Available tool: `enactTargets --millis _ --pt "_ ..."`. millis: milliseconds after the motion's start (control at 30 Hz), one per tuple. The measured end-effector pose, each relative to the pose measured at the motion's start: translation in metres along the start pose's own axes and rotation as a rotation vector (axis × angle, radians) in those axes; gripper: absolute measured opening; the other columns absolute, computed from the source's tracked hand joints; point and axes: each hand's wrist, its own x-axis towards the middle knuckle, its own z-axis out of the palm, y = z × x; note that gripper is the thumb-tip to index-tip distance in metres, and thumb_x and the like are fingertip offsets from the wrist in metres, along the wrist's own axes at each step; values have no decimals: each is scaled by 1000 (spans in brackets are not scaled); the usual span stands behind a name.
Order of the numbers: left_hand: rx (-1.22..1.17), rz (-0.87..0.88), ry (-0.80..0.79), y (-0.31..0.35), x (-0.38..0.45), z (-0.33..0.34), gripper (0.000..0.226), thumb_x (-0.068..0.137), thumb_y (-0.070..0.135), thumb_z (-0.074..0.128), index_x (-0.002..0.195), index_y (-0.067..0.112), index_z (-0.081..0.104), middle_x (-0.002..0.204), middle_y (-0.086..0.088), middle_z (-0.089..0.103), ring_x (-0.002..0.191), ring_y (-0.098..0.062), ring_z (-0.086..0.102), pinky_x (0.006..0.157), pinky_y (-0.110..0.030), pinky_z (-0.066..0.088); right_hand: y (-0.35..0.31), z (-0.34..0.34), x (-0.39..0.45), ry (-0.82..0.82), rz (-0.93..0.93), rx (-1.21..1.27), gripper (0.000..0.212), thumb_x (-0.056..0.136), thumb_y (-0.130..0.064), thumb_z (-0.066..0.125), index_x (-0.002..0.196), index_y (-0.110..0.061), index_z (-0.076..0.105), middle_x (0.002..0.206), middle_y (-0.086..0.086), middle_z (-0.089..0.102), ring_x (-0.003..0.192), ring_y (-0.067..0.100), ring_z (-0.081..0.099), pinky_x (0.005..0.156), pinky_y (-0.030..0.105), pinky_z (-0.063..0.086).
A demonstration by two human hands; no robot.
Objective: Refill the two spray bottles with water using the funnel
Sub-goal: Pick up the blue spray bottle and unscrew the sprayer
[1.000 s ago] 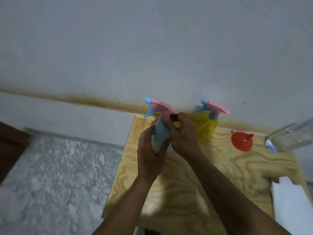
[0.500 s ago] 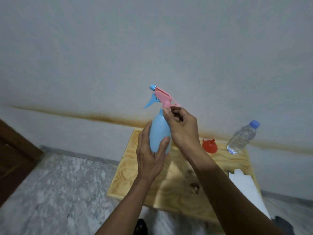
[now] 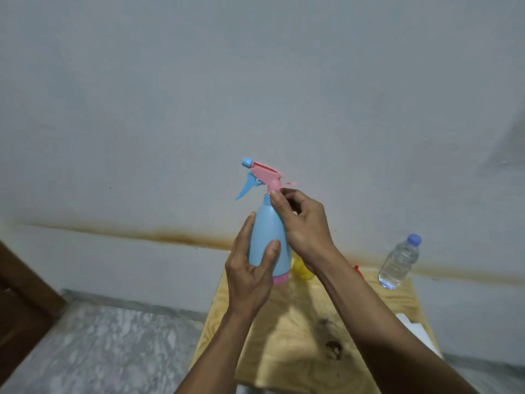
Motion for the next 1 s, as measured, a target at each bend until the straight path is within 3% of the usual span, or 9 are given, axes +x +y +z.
enactTargets --millis 100,267,400,500,567,667,800,900,1000 --pt "-37 0 -27 1 13 -10 58 82 53 67 136 51 48 143 18 56 130 -4 55 103 -45 53 -5 8 6 -26 -19 -10 24 95 -43 64 93 -20 72 88 -9 71 84 7 63 80 34 53" --pt "-78 -3 -58 -2 28 -23 58 81 52 68 135 47 50 140 23 57 127 -1 56 101 -36 54 -3 26 13 54 -37 67 29 87 -38 76 104 -16 67 93 -4 68 84 9 62 79 29 54" --pt "-94 -39 -100 -9 35 -30 59 80 54 68 137 42 52 138 16 60 121 -3 61 94 -33 58 4 36 14 66 -8 74 20 95 -32 67 103 -15 73 96 0 73 86 11 64 83 39 53" --pt "-92 -42 -119 -10 41 -32 60 82 54 66 139 38 52 138 11 61 120 -8 63 92 -36 59 7 40 15 119 24 121 26 89 -35 74 109 -19 70 104 4 75 97 19 70 90 42 57" --pt "-94 -39 -130 -10 45 -30 60 83 54 66 139 36 52 134 7 63 116 -11 65 87 -34 60 6 41 17 152 36 160 30 84 -35 79 106 -17 70 100 6 76 94 24 71 87 44 60" --pt "-123 -67 -135 -9 47 -24 52 88 43 70 137 39 52 130 1 65 112 -15 67 82 -28 60 7 37 23 148 53 125 21 91 -35 72 104 -19 72 97 1 76 88 19 71 84 43 59" --pt "-145 -90 -142 -11 50 -15 50 88 45 66 136 43 52 132 4 64 115 -16 66 87 -35 61 11 33 29 158 47 76 20 95 -30 68 114 -24 65 100 -6 75 94 16 71 82 37 59" --pt "-150 -107 -143 -15 51 -9 54 86 53 61 138 42 51 133 3 63 116 -18 66 87 -40 61 11 32 31 186 32 89 29 87 -35 77 108 -20 65 101 -1 75 93 17 72 81 37 60" --pt "-167 -127 -132 -16 50 -5 54 86 56 59 138 43 51 133 1 64 114 -19 67 85 -41 62 11 32 29 191 43 109 18 92 -36 70 102 -21 72 96 0 76 91 22 72 83 42 59"
